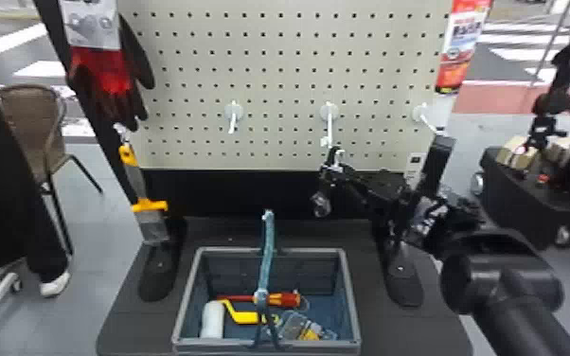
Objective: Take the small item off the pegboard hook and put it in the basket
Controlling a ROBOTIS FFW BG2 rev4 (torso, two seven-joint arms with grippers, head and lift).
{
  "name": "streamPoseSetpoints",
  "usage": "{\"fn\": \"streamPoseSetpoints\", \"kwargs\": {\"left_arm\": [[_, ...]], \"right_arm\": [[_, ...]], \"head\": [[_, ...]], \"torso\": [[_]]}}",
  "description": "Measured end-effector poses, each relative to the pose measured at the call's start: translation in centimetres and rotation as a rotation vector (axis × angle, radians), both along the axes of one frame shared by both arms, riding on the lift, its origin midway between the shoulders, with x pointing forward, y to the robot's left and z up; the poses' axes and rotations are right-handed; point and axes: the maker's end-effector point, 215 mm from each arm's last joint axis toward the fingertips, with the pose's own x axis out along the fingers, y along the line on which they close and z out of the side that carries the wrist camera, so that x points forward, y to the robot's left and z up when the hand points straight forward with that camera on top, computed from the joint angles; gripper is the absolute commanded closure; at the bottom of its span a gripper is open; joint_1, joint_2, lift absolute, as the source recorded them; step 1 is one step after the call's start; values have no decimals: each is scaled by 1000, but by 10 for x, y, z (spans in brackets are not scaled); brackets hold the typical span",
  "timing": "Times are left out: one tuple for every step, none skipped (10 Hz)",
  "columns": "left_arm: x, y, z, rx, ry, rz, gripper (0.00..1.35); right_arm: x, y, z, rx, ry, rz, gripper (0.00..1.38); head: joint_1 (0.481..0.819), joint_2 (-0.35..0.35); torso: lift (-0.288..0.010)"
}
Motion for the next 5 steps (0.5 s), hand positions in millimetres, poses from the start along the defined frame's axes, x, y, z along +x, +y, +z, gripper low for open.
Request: {"fn": "streamPoseSetpoints", "kwargs": {"left_arm": [[0, 0, 0, -1, 0, 0, 206], [0, 0, 0, -1, 1, 1, 206], [0, 0, -1, -2, 1, 1, 206], [-1, 0, -1, -3, 4, 2, 206], [-1, 1, -2, -3, 5, 2, 206]], "right_arm": [[-5, -6, -1, 14, 0, -20, 1240], [-9, -13, -3, 31, 4, -43, 1240], [-14, -22, -6, 51, 10, -70, 1240], [-19, -32, -9, 74, 15, -101, 1240], [-24, -40, -12, 97, 25, -127, 1240]], "head": [[549, 0], [549, 0], [549, 0], [549, 0], [549, 0]], "torso": [[-100], [-100], [-100], [-100], [-100]]}}
